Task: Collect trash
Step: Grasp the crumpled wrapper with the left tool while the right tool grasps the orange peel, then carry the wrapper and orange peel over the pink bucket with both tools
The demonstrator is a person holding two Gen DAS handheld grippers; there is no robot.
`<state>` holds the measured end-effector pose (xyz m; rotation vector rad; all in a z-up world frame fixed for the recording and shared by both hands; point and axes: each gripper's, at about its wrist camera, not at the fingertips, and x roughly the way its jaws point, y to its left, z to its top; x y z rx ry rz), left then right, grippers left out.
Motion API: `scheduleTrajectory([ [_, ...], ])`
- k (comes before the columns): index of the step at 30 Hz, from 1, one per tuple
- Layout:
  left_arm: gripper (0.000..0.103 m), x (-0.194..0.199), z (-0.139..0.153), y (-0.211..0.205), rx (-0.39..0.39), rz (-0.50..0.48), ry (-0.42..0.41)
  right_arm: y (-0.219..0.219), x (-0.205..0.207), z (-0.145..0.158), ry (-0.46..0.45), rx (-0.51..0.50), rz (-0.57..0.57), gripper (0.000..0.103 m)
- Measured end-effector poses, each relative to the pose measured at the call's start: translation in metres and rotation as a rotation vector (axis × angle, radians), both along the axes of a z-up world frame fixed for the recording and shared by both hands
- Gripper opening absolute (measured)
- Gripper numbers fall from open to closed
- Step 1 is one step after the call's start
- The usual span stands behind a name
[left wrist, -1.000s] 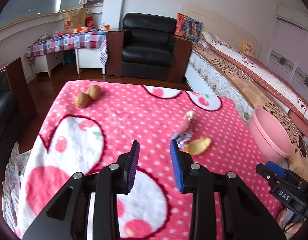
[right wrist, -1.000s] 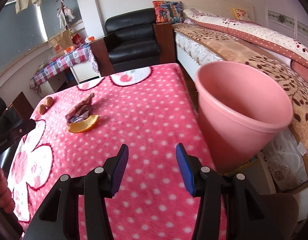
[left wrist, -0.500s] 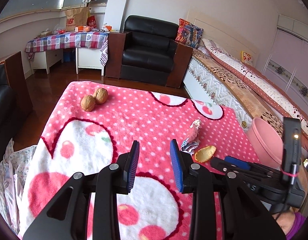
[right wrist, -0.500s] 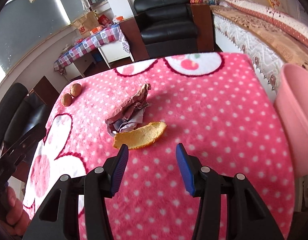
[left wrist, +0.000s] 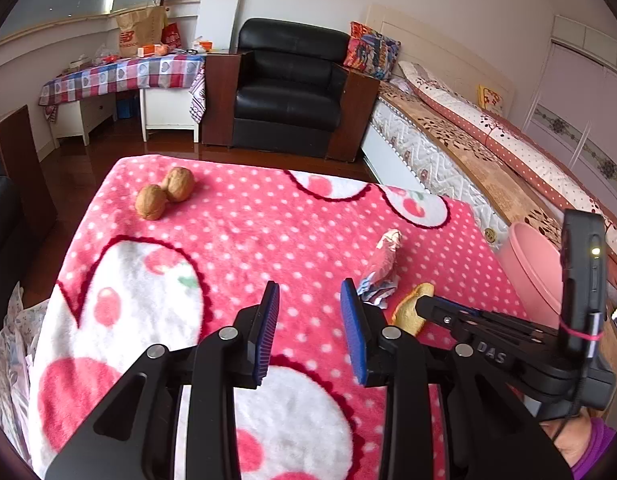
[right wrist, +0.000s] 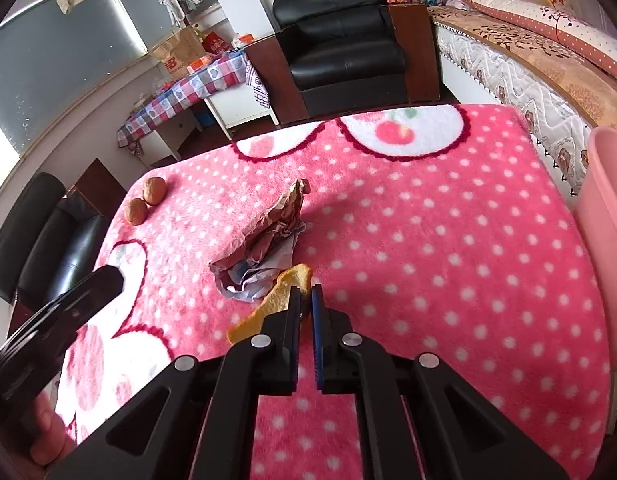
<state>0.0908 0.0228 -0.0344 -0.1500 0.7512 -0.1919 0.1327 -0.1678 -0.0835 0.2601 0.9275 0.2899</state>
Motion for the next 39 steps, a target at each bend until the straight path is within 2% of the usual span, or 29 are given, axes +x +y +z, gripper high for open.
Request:
scheduleTrajectory([
  [9,0.032,0.022,-0.007,-0.034,-0.013,-0.109,0.046,-0.037,-0.030,0.017,0.052,-0.064,0.079,0.004],
  [13,0.032,0.035,-0.012,-0.051,0.018,-0.133,0.054,-0.048,-0.038,0.014,0.083,-0.122,0.101,0.004],
  [18,0.032,0.050,-0.025,-0.068,0.080,-0.138,0.073,-0.053,-0.040,0.010,0.100,-0.144,0.139,0.004],
  [20,0.030,0.054,-0.031,-0.072,0.081,-0.142,0.089,-0.052,-0.038,0.009,0.106,-0.152,0.150,0.005],
  [21,0.022,0.055,-0.033,-0.073,0.083,-0.143,0.093,-0.051,-0.037,0.009,0.105,-0.151,0.151,0.006],
  [22,0.010,0.054,-0.035,-0.075,0.090,-0.148,0.098,-0.052,-0.036,0.009,0.103,-0.148,0.147,0.012],
  [23,0.007,0.052,-0.034,-0.075,0.090,-0.150,0.090,-0.052,-0.036,0.009,0.105,-0.139,0.141,0.018],
  [24,0.006,0.049,-0.032,-0.074,0.084,-0.150,0.081,-0.054,-0.037,0.008,0.107,-0.129,0.130,0.031],
  [25,0.006,0.046,-0.030,-0.073,0.072,-0.154,0.078,-0.056,-0.038,0.009,0.106,-0.119,0.118,0.040],
  [33,0.005,0.013,-0.009,-0.055,-0.020,-0.153,0.053,-0.059,-0.061,0.015,0.083,-0.034,0.075,0.045],
  [39,0.005,-0.003,-0.002,-0.051,-0.041,-0.138,0.039,-0.039,-0.064,0.003,0.079,-0.070,0.013,0.045],
])
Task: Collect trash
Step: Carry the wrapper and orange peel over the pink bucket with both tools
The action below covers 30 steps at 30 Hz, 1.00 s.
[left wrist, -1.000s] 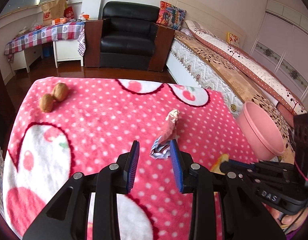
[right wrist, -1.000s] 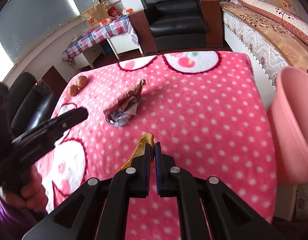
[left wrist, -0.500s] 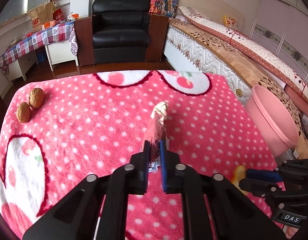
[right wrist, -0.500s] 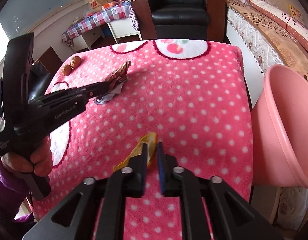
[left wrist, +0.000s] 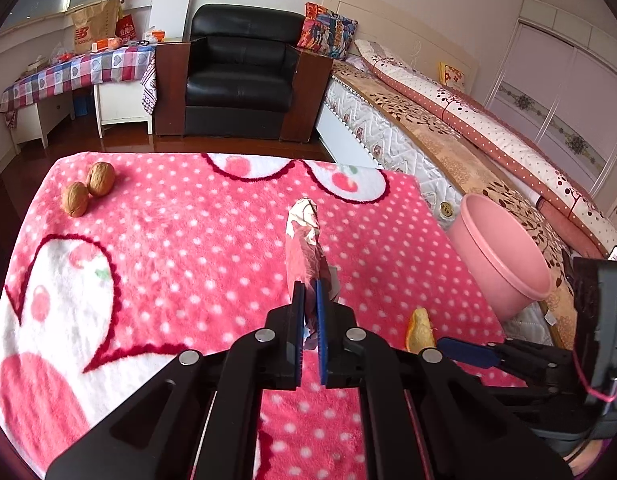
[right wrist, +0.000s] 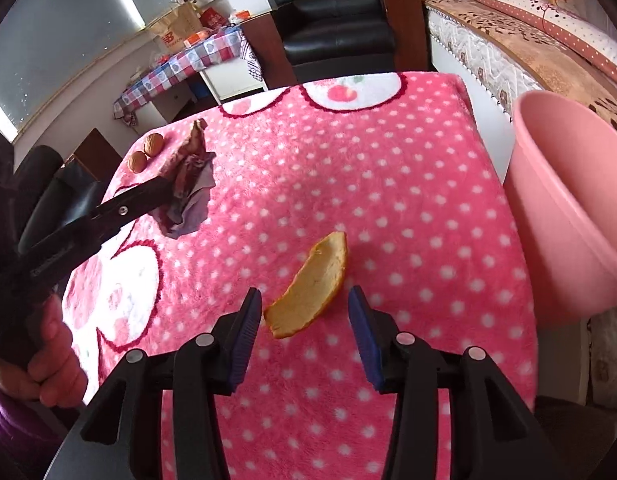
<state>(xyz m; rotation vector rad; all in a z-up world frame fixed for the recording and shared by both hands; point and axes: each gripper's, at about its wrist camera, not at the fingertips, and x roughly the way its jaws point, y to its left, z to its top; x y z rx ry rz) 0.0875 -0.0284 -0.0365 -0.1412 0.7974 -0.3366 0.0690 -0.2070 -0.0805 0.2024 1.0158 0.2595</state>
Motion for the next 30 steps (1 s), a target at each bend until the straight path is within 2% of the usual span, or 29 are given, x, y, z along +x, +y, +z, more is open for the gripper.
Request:
scheduleTrajectory([
  [4,0.005,-0.009,0.002,0.003,-0.009,0.001,0.003,0.005,-0.001,-0.004,-0.012,-0.034,-0.016,0.043],
  [5,0.005,-0.011,0.002,0.003,-0.011,0.000,0.003,0.004,-0.003,-0.004,-0.013,-0.044,-0.019,0.039],
  [6,0.005,-0.013,0.003,0.004,-0.013,0.000,0.004,0.003,-0.004,-0.004,-0.012,-0.053,-0.023,0.029],
  [7,0.005,-0.015,0.003,0.004,-0.012,0.001,0.004,0.001,-0.006,-0.005,-0.011,-0.056,-0.026,0.023],
  [13,0.005,-0.023,0.002,-0.001,0.000,-0.002,0.004,-0.005,-0.018,0.000,-0.044,-0.055,-0.029,0.012],
  [21,0.005,-0.034,0.011,-0.018,0.020,-0.005,-0.028,-0.014,-0.034,0.025,-0.120,-0.037,-0.033,0.011],
  [30,0.005,-0.042,0.027,-0.049,0.060,-0.025,-0.086,-0.039,-0.047,0.049,-0.176,-0.018,-0.087,0.011],
])
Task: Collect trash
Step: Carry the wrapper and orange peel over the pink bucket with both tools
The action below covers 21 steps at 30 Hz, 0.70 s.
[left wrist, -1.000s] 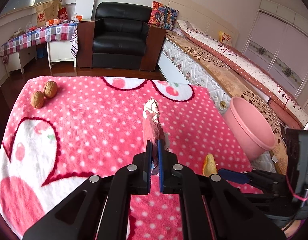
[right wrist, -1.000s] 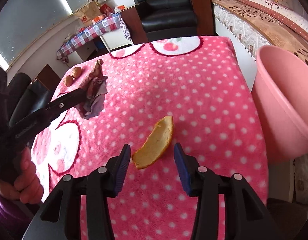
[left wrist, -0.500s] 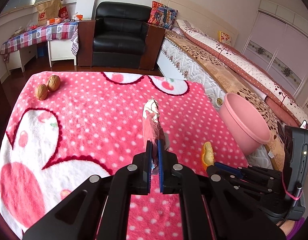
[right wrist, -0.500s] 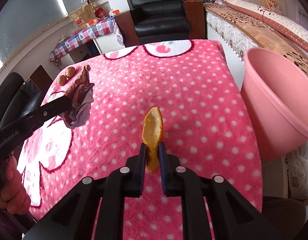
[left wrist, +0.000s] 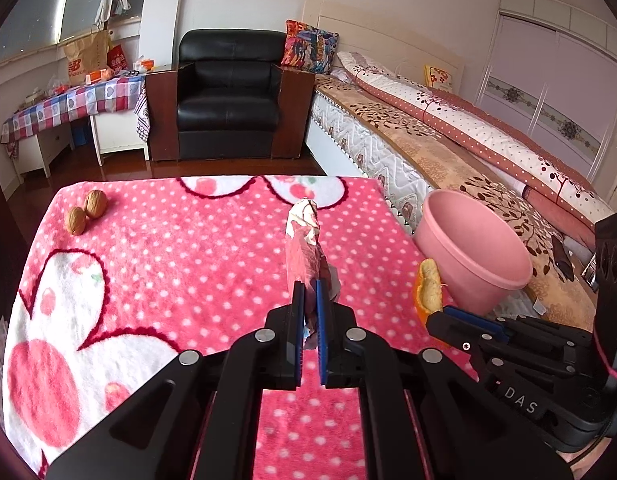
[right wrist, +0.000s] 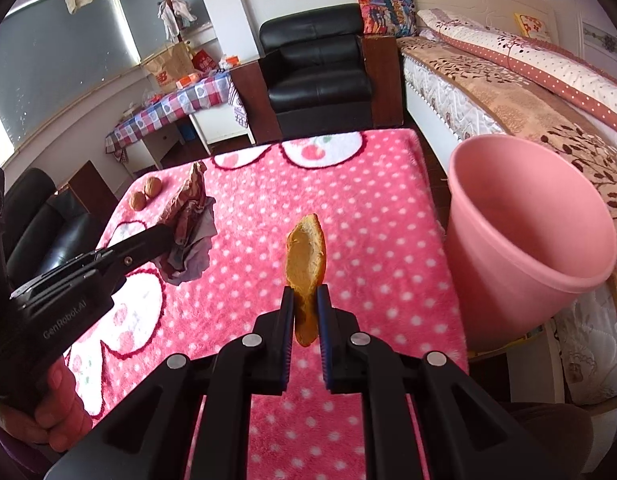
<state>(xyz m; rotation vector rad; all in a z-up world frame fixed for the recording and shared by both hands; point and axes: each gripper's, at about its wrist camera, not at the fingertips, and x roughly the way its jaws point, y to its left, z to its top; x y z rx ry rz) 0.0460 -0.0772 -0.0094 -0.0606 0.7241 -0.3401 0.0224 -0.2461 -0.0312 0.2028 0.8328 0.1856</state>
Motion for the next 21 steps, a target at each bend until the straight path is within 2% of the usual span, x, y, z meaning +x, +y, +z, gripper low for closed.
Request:
scheduleTrajectory([
  [10,0.005,-0.002,0.019,-0.045,0.029,-0.032,-0.053,-0.053,-0.011,0.023,-0.061,0.031,-0.099,0.011],
  [21,0.005,0.001,0.035,-0.120,0.072,-0.132,-0.133,-0.121,-0.017,0.042,-0.116,0.012,-0.240,0.011],
])
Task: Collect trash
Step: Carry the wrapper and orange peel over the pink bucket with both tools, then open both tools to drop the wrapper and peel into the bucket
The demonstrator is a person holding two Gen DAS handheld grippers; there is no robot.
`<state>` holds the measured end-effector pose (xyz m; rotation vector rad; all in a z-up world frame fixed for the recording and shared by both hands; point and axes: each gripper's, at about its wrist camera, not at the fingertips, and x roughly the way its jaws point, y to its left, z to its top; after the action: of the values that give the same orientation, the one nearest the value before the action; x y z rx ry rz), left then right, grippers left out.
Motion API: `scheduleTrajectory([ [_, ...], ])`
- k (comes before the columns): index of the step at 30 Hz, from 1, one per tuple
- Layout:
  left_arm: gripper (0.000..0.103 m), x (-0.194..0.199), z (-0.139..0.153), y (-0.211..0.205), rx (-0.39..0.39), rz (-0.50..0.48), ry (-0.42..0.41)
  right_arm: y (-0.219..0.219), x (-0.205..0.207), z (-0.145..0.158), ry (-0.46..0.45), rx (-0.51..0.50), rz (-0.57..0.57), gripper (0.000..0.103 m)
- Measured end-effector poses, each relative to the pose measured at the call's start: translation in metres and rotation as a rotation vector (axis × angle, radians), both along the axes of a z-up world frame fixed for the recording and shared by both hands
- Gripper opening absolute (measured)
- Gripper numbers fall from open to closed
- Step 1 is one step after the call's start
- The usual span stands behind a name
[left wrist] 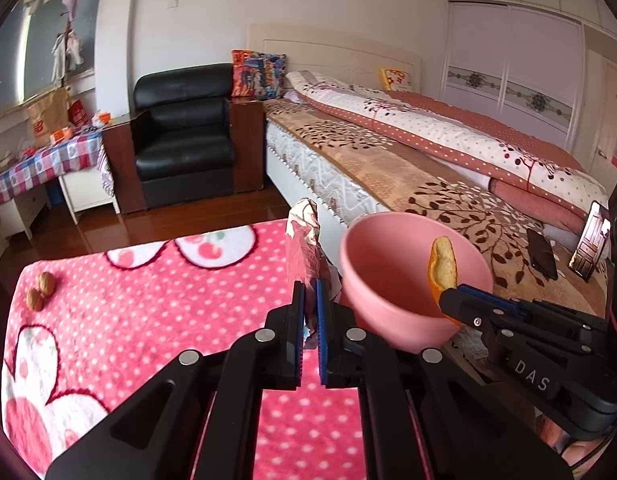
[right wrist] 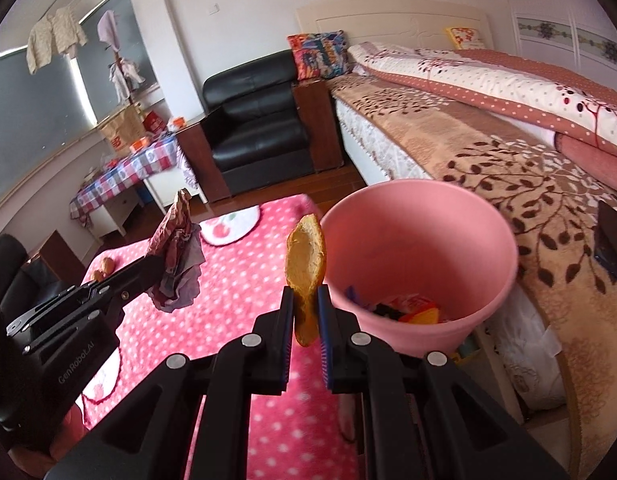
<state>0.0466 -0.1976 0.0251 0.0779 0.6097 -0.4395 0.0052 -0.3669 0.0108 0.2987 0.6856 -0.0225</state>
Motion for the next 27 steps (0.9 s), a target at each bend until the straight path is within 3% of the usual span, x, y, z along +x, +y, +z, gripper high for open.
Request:
scheduleTrajectory([
  [12,0.005,0.017,-0.006,-0.064,-0.002,-0.098,0.013,-0.057,0.019,-0.013,0.022,0.022,-0.106,0.012],
  [17,0.005,0.033,-0.018,-0.080,-0.023,-0.124,0.074,-0.072,0.028,-0.027,0.046,0.025,-0.123,0.012],
  [27,0.005,0.049,-0.046,-0.106,0.039,-0.137,0.100,-0.089,0.050,-0.055,0.094,0.023,-0.132,0.012],
])
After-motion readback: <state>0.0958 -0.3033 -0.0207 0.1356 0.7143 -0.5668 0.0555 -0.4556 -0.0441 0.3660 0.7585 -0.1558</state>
